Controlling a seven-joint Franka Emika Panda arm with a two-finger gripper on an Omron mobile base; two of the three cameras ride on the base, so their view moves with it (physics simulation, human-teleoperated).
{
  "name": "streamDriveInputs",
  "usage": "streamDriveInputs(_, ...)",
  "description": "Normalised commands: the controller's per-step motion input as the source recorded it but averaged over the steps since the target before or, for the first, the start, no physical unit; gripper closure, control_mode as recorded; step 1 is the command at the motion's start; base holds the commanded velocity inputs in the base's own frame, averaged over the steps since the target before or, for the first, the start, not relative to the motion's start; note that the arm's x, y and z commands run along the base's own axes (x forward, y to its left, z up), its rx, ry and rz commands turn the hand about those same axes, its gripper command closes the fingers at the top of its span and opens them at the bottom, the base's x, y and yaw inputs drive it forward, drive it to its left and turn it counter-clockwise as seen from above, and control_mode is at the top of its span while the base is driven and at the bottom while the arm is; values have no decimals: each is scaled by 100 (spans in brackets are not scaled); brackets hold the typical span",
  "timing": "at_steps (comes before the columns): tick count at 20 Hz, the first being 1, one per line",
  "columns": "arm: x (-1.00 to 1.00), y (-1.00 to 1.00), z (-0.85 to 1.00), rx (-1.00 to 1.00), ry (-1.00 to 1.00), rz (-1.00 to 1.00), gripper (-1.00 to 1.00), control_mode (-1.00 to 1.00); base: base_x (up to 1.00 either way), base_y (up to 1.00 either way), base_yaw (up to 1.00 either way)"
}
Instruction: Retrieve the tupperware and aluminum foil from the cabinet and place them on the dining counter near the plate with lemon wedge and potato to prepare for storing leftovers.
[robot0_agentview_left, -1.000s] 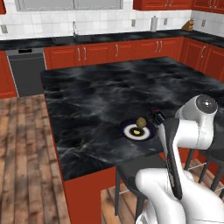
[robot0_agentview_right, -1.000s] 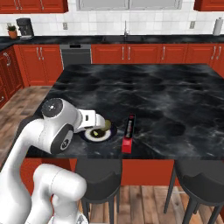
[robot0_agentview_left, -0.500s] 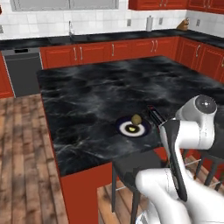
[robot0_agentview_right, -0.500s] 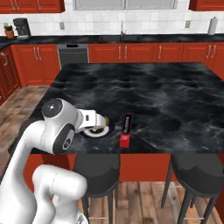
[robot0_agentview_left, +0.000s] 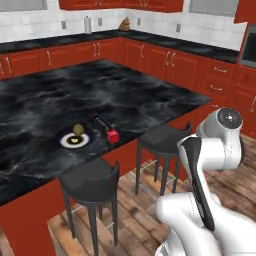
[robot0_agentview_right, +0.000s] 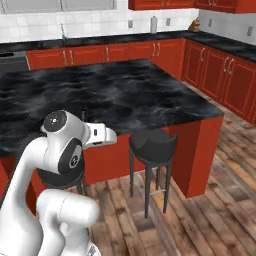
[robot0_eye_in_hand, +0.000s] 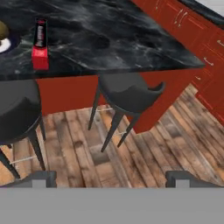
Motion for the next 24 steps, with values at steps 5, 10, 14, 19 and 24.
streamDriveInputs(5, 0, 0, 0, 0, 0, 0, -100, 100, 7, -79, -71)
streamDriveInputs(10, 0, 0, 0, 0, 0, 0, -100, 100, 32, -53, -66)
streamDriveInputs(14, 0, 0, 0, 0, 0, 0, -100, 100, 67, -28, -58)
streamDriveInputs(19, 0, 0, 0, 0, 0, 0, -100, 100, 97, -3, -45)
streamDriveInputs(24, 0, 0, 0, 0, 0, 0, -100, 100, 100, 9, -29)
